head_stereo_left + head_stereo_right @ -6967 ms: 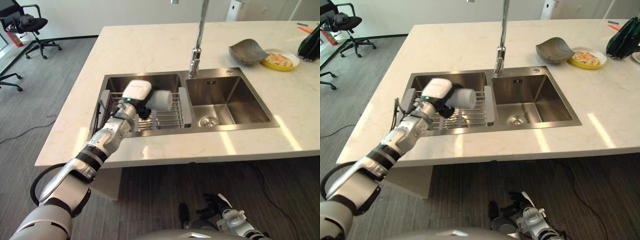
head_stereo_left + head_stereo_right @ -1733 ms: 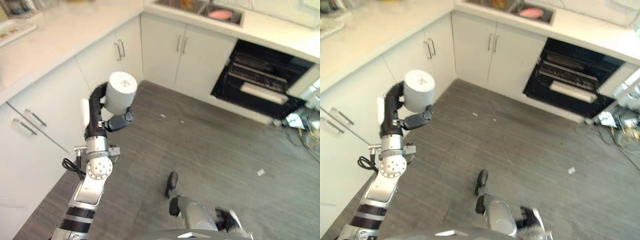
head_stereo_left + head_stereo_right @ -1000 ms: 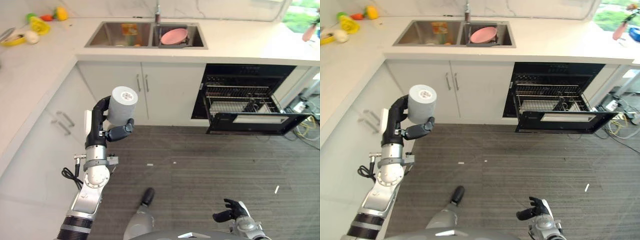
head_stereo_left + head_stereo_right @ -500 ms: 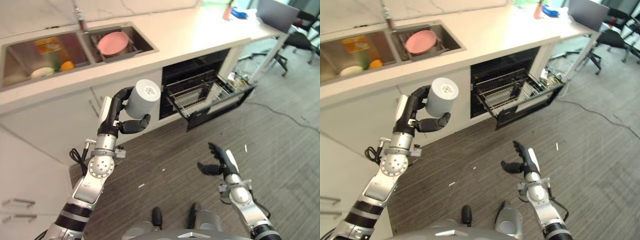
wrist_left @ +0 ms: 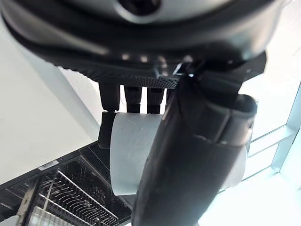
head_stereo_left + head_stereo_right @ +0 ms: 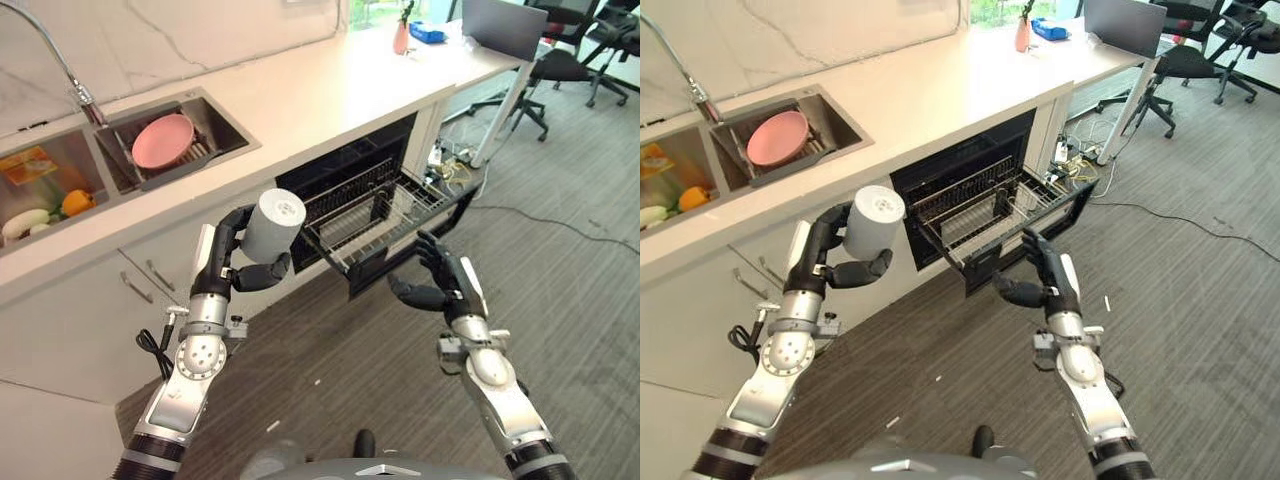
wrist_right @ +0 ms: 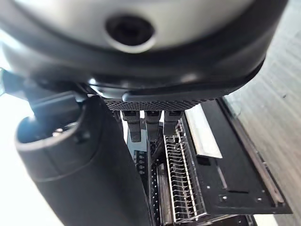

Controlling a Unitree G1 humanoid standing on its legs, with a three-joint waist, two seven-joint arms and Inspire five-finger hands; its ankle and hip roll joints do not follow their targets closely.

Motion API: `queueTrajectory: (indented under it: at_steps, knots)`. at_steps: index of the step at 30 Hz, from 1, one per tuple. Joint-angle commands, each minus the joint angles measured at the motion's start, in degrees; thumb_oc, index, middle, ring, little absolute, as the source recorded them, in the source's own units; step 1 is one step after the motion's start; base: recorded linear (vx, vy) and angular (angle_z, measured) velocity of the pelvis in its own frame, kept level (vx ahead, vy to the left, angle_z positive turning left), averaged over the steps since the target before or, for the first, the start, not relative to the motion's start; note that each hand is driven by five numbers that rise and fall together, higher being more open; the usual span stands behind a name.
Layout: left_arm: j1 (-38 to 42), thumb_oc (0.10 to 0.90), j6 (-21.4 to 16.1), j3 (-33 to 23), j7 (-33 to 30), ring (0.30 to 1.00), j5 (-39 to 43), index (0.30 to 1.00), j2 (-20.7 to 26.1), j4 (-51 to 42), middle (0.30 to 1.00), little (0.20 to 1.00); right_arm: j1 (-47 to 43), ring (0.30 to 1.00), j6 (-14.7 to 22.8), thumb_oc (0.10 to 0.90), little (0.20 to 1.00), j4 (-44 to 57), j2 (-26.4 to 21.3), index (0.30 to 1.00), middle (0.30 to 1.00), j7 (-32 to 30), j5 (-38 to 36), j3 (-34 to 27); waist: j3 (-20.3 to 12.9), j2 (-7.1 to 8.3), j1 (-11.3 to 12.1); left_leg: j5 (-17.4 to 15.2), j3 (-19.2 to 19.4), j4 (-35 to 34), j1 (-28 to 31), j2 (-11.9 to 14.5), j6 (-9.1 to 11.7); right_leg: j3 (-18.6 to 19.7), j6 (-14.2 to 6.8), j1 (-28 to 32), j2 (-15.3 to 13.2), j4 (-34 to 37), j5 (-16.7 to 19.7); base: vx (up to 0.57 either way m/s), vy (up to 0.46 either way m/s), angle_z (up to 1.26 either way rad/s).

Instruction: Place the dishes in the dishwasher.

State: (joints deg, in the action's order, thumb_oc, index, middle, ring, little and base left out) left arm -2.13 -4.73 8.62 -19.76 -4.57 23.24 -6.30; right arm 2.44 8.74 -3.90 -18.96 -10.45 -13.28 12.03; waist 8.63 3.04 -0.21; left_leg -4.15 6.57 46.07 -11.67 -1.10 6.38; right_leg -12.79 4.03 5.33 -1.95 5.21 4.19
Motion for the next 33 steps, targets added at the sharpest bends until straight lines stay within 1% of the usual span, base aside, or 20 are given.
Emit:
queueTrajectory:
  at_steps: [1, 2, 3, 4, 5, 6, 7, 8, 9, 11, 12, 13, 14, 15, 18, 25, 26, 33]
  knots:
    - [9.22, 0.4, -6.99, 0.07, -3.28, 0.3, -0.49, 0.3, 0.49, -5.19, 0.3, 0.3, -5.87, 0.9, 8.37, 0.8, 0.9, 9.48, -2.43, 0.9, 0.9, 1.69, -6.1, -3.04, 1.72, 0.51, -0.57, 6.09, -4.76, -22.57, 8.21, 6.56, 1.61, -0.5, -9.09, 0.93, -4.22, -0.21, -3.18, 0.19, 0.05, -0.09]
    - [9.66, 0.4, -7.11, 0.3, -3.56, 0.3, -0.46, 0.3, 0.4, -5.12, 0.3, 0.3, -6.59, 0.9, 8.74, 0.8, 0.9, 9.36, -1.97, 0.9, 0.9, 1.86, -7.79, -2.68, 1.34, 0.35, -0.37, 4.94, -3.94, -26.88, 8.43, 6.6, 0.91, -0.28, -9.67, 1.13, -4.44, -0.21, -3.29, 0.14, 0.047, -0.11]
    - [9.67, 0.4, -7.12, 0.3, -3.57, 0.3, -0.46, 0.3, 0.4, -5.11, 0.3, 0.3, -6.6, 0.9, 8.75, 0.8, 0.9, 9.34, -1.97, 0.9, 0.9, 1.86, -7.8, -2.68, 1.39, 0.39, -0.29, 5.0, -3.84, -27.04, 8.58, 6.57, 0.89, -0.2, -9.68, 1.17, -4.49, -0.21, -3.3, 0.22, 0.125, -0.12]
    - [10.43, 0.4, -6.84, 1.8, -4.31, 0.3, -0.13, 0.3, 0.05, -4.85, 0.3, 0.3, -8.41, 0.9, 9.98, 0.8, 0.9, 10.07, -1.15, 0.9, 0.9, 1.59, -9.87, -1.24, 0.5, -0.5, 0.34, 4.28, -4.25, -37.62, 7.7, 6.64, -0.54, 0.32, -10.77, 1.73, -4.07, -0.21, -3.63, 0.17, 0.096, -0.32]
    - [10.52, 0.4, -6.91, 1.91, -4.42, 0.3, -0.14, 0.3, -0.01, -4.67, 0.3, 0.3, -8.44, 0.9, 10.11, 0.8, 0.9, 9.93, -1.19, 0.9, 0.9, 1.53, -9.85, -1.21, 0.59, -0.37, 0.6, 4.91, -3.9, -39.26, 8.85, 6.47, -0.55, 0.55, -10.84, 1.98, -4.25, -0.21, -3.8, 0.21, 0.118, -0.36]
    - [10.42, 0.4, -6.33, 2.17, -4.61, 0.3, -0.52, 0.3, 0.1, -4.85, 0.3, 0.3, -8.78, 0.9, 9.32, 0.8, 0.9, 10.5, -0.68, 0.9, 0.9, 1.52, -10.0, -0.78, 0.23, -0.23, 0.91, 4.06, -4.97, -38.12, 9.93, 5.57, -0.4, 0.67, -11.21, 2.46, -4.93, -0.47, -3.49, 0.11, 0.08, -0.36]
    - [9.9, 0.4, -6.85, 2.14, -4.01, 0.3, -2.17, 0.3, 0.04, -4.76, 0.3, 0.3, -8.0, 0.9, 9.91, 0.8, 0.9, 14.22, -0.14, 0.9, 0.9, 4.72, -12.57, 0.06, -0.4, -0.7, 0.15, 3.88, -5.74, -42.42, 12.6, 5.63, -1.09, 1.26, -11.0, 2.38, -4.62, -0.86, -3.29, 0.09, 0.082, -0.13]
    - [9.9, 0.4, -6.85, 2.14, -4.01, 0.3, -2.17, 0.3, 0.04, -4.76, 0.3, 0.3, -8.0, 0.9, 9.91, 0.8, 0.9, 14.22, -0.14, 0.9, 0.9, 4.72, -12.57, 0.06, -0.4, -0.7, 0.15, 3.88, -5.74, -42.42, 12.6, 5.63, -1.09, 1.26, -11.0, 2.38, -4.62, -0.86, -3.29, 0.11, 0.105, -0.41]
    - [10.46, 0.4, -7.11, 2.65, -3.88, 0.3, -2.48, 0.3, 0.06, -4.86, 0.3, 0.3, -8.36, 0.9, 9.97, 0.8, 0.9, 14.52, 0.0, 0.9, 0.9, 5.02, -13.68, 0.16, -1.26, -0.78, -0.25, 3.87, -5.84, -44.52, 13.95, 5.29, -1.37, 1.41, -11.01, 2.13, -4.6, -1.07, -3.04, 0.1, 0.062, -0.47]
    - [10.27, 0.4, -7.31, 3.08, -3.53, 0.3, -2.21, 0.3, 0.34, -4.94, 0.3, 0.3, -8.72, 0.9, 10.13, 0.8, 0.9, 15.82, 1.17, 0.9, 0.9, 4.43, -14.61, -0.37, -2.88, -1.12, -0.65, 4.44, -4.46, -49.67, 17.56, 5.01, -1.84, 1.39, -11.31, 2.43, -4.5, -0.98, -3.18, 0.14, 0.122, -0.26]
    - [10.67, 0.4, -7.4, 3.37, -3.17, 0.3, -2.45, 0.3, 0.97, -5.15, 0.3, 0.3, -9.26, 0.9, 10.05, 0.8, 0.9, 16.81, 1.68, 0.9, 0.9, 4.73, -15.71, 0.65, -3.62, -1.31, -0.81, 4.65, -4.06, -51.07, 18.59, 4.73, -2.31, 1.48, -11.42, 2.04, -4.76, -0.97, -2.87, 0.12, 0.143, 0.0]
    - [11.02, 0.4, -7.27, 3.48, -3.09, 0.3, -2.67, 0.3, 1.32, -5.63, 0.3, 0.3, -9.74, 0.9, 9.81, 0.8, 0.9, 17.55, 2.07, 0.9, 0.9, 4.97, -16.78, 1.32, -4.04, -1.47, -0.95, 3.71, -3.79, -51.07, 18.85, 4.7, -2.36, 1.63, -11.62, 2.32, -4.78, -0.74, -3.43, 0.06, 0.092, -0.01]
    - [10.99, 0.4, -7.24, 3.44, -3.08, 0.3, -2.66, 0.3, 1.36, -5.67, 0.3, 0.3, -9.74, 0.9, 9.76, 0.8, 0.9, 17.59, 2.08, 0.9, 0.9, 4.99, -16.83, 1.33, -4.02, -1.46, -0.9, 3.61, -3.71, -51.07, 18.93, 4.72, -2.37, 1.71, -11.63, 2.35, -4.77, -0.76, -3.49, 0.07, 0.086, 0.0]
    - [12.75, 0.4, -7.11, 3.89, -3.13, 0.3, -3.37, 0.3, 1.96, -6.73, 0.3, 0.3, -10.68, 0.9, 9.67, 0.8, 0.9, 19.91, 2.5, 0.9, 0.9, 5.19, -17.76, 2.3, -4.44, -1.51, -1.1, 3.36, -3.43, -51.07, 18.7, 4.5, -2.37, 1.61, -11.88, 2.09, -5.13, -0.69, -3.44, 0.01, 0.079, 0.04]
    - [16.45, 0.4, -7.0, 5.01, -4.02, 0.3, -4.58, 0.3, 2.63, -6.98, 0.3, 0.3, -12.58, 0.9, 9.53, 0.8, 0.9, 21.09, 3.15, 0.9, 0.9, 5.06, -18.61, 3.18, -4.77, -1.42, -1.5, 2.82, -3.23, -51.07, 18.82, 4.46, -2.51, 1.79, -12.28, 1.78, -5.64, -0.74, -3.38, 0.01, 0.07, 0.11]
    - [22.91, 0.4, -6.21, 9.32, -4.11, 0.3, -8.72, 0.3, 2.82, -7.23, 0.3, 0.3, -16.62, 0.9, 7.99, 0.8, 0.9, 20.0, 3.54, 0.9, 0.9, 3.07, -14.8, 5.54, -4.97, -1.49, -1.75, 2.06, -2.93, -51.07, 19.49, 3.97, -3.14, 2.45, -12.83, 2.07, -6.27, -0.76, -3.24, 0.0, 0.04, 0.11]
    - [23.26, 0.4, -6.34, 9.91, -4.07, 0.3, -9.55, 0.3, 2.89, -7.45, 0.3, 0.3, -16.92, 0.9, 7.81, 0.8, 0.9, 19.87, 3.64, 0.9, 0.9, 2.77, -14.08, 5.83, -4.85, -1.42, -1.69, 2.62, -2.84, -51.07, 19.32, 3.89, -3.22, 2.6, -12.75, 1.78, -6.38, -0.86, -2.74, -0.03, 0.019, -0.11]
    - [23.7, 0.4, -6.4, 13.24, -3.12, 0.3, -12.97, 0.3, 2.81, -8.56, 0.3, 0.3, -17.03, 0.9, 7.03, 0.8, 0.9, 19.11, 4.1, 0.9, 0.9, 1.17, -10.94, 6.87, -5.17, -1.44, -1.7, 2.23, -2.76, -51.07, 19.75, 3.92, -3.39, 3.07, -12.89, 1.99, -6.6, -0.59, -2.88, 0.01, 0.011, -0.13]
